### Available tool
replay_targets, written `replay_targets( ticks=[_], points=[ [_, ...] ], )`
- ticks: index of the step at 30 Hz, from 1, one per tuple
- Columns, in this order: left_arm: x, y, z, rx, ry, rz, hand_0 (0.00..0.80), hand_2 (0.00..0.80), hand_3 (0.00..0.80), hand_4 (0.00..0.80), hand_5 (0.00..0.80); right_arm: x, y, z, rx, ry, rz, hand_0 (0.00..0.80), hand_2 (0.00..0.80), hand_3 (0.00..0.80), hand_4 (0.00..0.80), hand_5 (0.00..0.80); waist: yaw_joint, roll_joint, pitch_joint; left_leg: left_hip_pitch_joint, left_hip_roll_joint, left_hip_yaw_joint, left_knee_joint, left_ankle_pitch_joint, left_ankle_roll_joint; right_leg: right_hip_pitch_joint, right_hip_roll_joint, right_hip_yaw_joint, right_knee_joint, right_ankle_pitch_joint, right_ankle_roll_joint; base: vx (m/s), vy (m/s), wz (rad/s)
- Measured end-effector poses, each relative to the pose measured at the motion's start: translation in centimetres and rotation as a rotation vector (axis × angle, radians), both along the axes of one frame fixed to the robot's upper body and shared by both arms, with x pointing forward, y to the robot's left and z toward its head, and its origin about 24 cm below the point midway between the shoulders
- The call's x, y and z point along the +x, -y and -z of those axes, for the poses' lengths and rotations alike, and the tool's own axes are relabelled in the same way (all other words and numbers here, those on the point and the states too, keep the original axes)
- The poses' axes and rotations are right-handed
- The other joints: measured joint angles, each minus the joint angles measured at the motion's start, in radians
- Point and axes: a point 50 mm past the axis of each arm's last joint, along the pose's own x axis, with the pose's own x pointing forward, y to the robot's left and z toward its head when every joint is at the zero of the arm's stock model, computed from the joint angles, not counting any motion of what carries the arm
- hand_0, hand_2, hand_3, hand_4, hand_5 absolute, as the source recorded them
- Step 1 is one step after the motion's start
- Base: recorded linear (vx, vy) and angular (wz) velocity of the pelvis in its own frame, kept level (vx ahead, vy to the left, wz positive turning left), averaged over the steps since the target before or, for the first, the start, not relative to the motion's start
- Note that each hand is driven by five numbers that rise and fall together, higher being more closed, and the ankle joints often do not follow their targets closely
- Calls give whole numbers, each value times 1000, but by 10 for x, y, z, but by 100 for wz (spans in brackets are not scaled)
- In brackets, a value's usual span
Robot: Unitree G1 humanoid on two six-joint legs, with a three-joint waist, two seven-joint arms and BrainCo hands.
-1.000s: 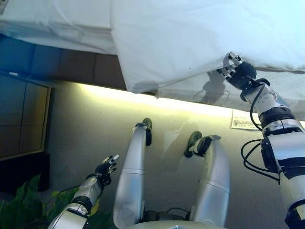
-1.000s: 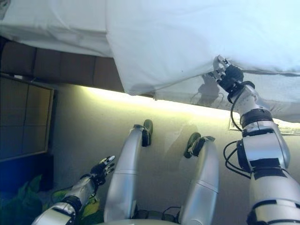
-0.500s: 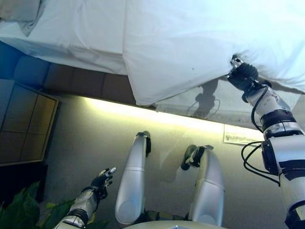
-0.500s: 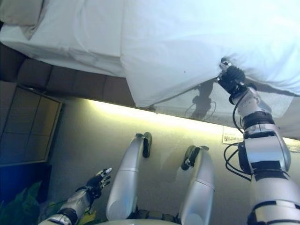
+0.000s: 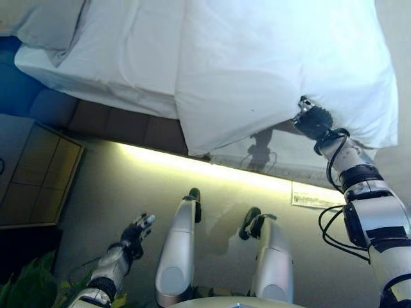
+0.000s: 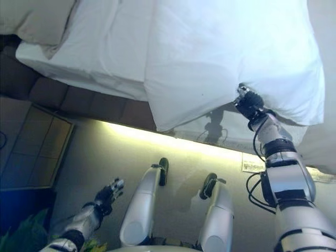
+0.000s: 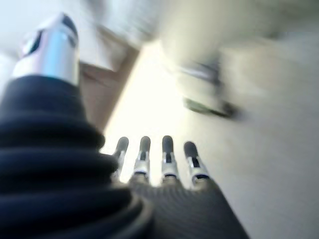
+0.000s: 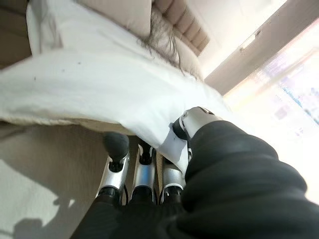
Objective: Make the bed neatly
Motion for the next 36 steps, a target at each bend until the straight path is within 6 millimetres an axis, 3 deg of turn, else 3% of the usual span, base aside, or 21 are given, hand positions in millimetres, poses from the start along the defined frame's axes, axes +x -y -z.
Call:
replay_targets(
  ticks=[2, 3, 8, 15, 17, 20, 22, 26, 33, 36],
  points=[
    [30, 2, -32, -11, 124, -4, 0, 0, 0, 0, 0, -3, 1, 8, 2, -20, 4, 800, 800, 800, 800, 800, -19, -25, -13, -3, -1, 7, -6, 2, 3, 53, 0, 28, 48, -30, -11, 43, -83, 53],
    [42, 1, -49, -9, 187, -9, 0, 0, 0, 0, 0, -3, -2, 10, 5, -26, -2, 800, 800, 800, 800, 800, -8, -44, -22, 0, 9, 23, -5, 4, 0, 81, -2, 33, 8, -27, 41, 39, -81, 18],
    [83, 11, -113, 22, 392, -64, 0, 0, 0, 0, 0, 0, -18, 11, 33, -17, -44, 800, 800, 800, 800, 800, -3, -57, -20, 49, 22, 21, -29, 11, -11, 135, 15, 24, -29, -18, 36, 41, -84, -7],
    [116, 29, -176, 233, 569, -22, 0, 0, 0, 0, 0, 0, -27, 18, 19, -48, -61, 800, 800, 800, 800, 800, -9, -90, -14, 129, 25, 30, -104, 20, -18, 223, 23, 6, -123, 4, 41, -3, -24, -1],
    [120, 29, -184, 257, 561, 9, 0, 0, 0, 0, 0, 0, -31, 20, 26, -51, -70, 800, 800, 800, 800, 800, -11, -98, -12, 134, 24, 33, -114, 25, -18, 228, 24, 6, -134, 11, 43, -37, -2, -3],
    [122, 33, -178, 192, 495, 63, 0, 0, 0, 0, 0, 1, -39, 21, 32, -55, -85, 800, 800, 800, 800, 800, -26, -104, -11, 139, 24, 37, -116, 25, -15, 234, 23, 7, -144, 16, 50, -57, -11, -1],
    [122, 39, -167, 56, 429, 77, 0, 0, 0, 0, 0, 1, -43, 20, 24, -52, -97, 800, 800, 800, 800, 800, -34, -111, -7, 139, 24, 39, -114, 24, -14, 233, 23, 8, -144, 17, 51, -75, -26, -2],
    [119, 67, -136, -206, 294, 104, 0, 0, 0, 0, 0, 3, -53, 18, 42, -38, -116, 800, 800, 800, 800, 800, -36, -133, 4, 131, 33, 44, -110, 22, -17, 218, 28, 11, -141, 18, 42, -85, -60, -9],
    [104, 116, -92, -733, 62, 23, 0, 0, 0, 0, 0, 14, -79, -11, 73, 46, -175, 800, 800, 800, 800, 800, -60, -159, 19, 70, 64, 44, -86, 19, -21, 162, 52, 9, -142, 35, 31, -54, -99, -10],
    [100, 126, -84, -826, 10, -6, 0, 0, 0, 0, 0, 17, -86, -19, 95, 68, -190, 800, 800, 800, 800, 800, -62, -171, 26, 66, 72, 45, -86, 17, -24, 155, 58, 8, -144, 38, 30, -36, -93, -5]
  ],
)
